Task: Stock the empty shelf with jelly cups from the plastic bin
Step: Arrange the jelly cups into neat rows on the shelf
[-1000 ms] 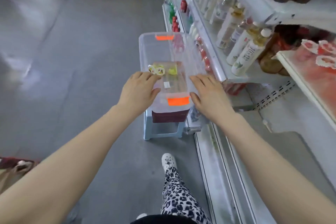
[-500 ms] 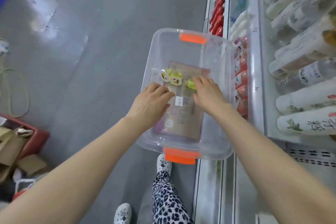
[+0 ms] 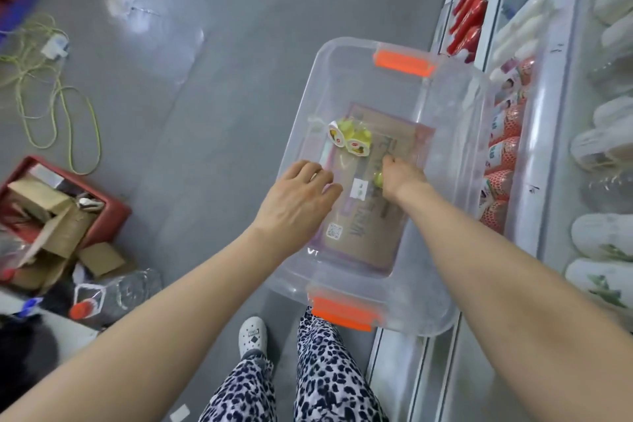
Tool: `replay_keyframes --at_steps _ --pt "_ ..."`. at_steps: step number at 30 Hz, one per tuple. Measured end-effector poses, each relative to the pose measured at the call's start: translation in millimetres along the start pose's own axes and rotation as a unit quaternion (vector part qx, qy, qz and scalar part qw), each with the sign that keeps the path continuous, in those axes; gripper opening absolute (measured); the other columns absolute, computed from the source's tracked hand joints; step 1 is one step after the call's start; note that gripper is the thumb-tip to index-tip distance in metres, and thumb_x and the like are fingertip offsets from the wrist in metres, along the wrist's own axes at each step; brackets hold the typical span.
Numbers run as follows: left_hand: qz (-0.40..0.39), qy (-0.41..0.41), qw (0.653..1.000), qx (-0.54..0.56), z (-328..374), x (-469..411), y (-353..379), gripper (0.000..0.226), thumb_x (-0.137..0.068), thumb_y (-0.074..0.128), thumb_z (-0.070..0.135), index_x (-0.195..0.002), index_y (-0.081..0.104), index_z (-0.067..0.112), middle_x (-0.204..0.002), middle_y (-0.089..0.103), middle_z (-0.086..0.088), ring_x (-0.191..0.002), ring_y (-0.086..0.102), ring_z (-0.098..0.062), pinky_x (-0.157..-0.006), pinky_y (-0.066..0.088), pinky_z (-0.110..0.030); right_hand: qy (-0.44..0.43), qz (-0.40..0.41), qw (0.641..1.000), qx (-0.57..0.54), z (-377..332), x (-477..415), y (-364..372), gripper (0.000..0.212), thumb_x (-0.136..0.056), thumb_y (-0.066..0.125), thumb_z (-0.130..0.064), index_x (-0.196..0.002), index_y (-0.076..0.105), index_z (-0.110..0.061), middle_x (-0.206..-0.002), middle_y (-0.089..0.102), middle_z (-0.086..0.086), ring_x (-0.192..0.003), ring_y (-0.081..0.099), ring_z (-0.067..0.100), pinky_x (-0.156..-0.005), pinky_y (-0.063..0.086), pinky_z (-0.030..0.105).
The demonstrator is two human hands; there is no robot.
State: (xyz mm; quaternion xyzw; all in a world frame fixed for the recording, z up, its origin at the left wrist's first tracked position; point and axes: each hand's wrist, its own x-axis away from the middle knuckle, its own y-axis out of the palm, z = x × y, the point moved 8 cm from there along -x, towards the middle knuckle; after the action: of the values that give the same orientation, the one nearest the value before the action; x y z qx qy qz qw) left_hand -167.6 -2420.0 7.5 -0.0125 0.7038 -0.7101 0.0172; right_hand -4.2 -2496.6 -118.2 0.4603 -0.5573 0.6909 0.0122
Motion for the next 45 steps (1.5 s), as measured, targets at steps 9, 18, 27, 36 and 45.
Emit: replay_keyframes --at_steps 9,18,27,36,45 --pt "-0.128 -0.073 0.988 0.052 -3 -73 36 0.05 -0.085 0.067 0.019 -0.131 0.049 0.016 -0.132 0.048 -0.006 -0.119 0.047 -0.03 -0.095 0.041 -0.038 -0.055 0.229 0.97 0.054 -4 83 -78 0.051 -0.079 0.063 -0.014 -0.128 0.047 -0.009 -0.121 0.05 0.017 -0.103 0.054 0.038 -0.086 0.043 0.043" --pt "-0.24 -0.07 0.968 0.018 -16 -140 112 0.056 -0.096 0.048 0.017 -0.148 0.029 0.023 -0.153 0.024 -0.017 -0.137 0.029 -0.038 -0.105 0.038 -0.047 -0.081 0.367 0.927 -0.001 24 122 -84 0.041 -0.077 0.062 -0.016 -0.117 0.056 -0.012 -0.109 0.054 0.011 -0.091 0.054 0.031 -0.081 0.043 0.041" --pt "-0.272 -0.033 0.962 0.004 9 -120 121 0.043 -0.087 0.06 0.013 -0.127 0.05 0.027 -0.128 0.04 -0.004 -0.114 0.051 -0.037 -0.097 0.042 -0.05 -0.075 0.354 0.932 0.009 23 116 -83 0.045 -0.077 0.064 -0.02 -0.121 0.056 -0.013 -0.11 0.056 0.012 -0.096 0.056 0.031 -0.085 0.041 0.041" --pt "-0.323 -0.161 0.91 0.205 9 -51 117 0.034 -0.091 0.06 0.024 -0.125 0.052 0.024 -0.127 0.04 -0.018 -0.097 0.057 -0.038 -0.088 0.047 -0.04 -0.08 0.339 0.937 0.001 22 115 -84 0.048 -0.076 0.067 -0.02 -0.123 0.056 -0.014 -0.113 0.056 0.01 -0.097 0.057 0.031 -0.087 0.043 0.042" --pt "-0.17 -0.212 0.918 0.288 -2 -20 20 0.059 -0.085 0.06 0.033 -0.133 0.032 0.011 -0.1 0.049 -0.004 -0.096 0.054 -0.029 -0.078 0.034 -0.032 -0.086 0.379 0.9 -0.198 7 166 -90 0.049 -0.077 0.065 -0.013 -0.125 0.054 -0.012 -0.119 0.053 0.009 -0.099 0.057 0.028 -0.086 0.046 0.035"
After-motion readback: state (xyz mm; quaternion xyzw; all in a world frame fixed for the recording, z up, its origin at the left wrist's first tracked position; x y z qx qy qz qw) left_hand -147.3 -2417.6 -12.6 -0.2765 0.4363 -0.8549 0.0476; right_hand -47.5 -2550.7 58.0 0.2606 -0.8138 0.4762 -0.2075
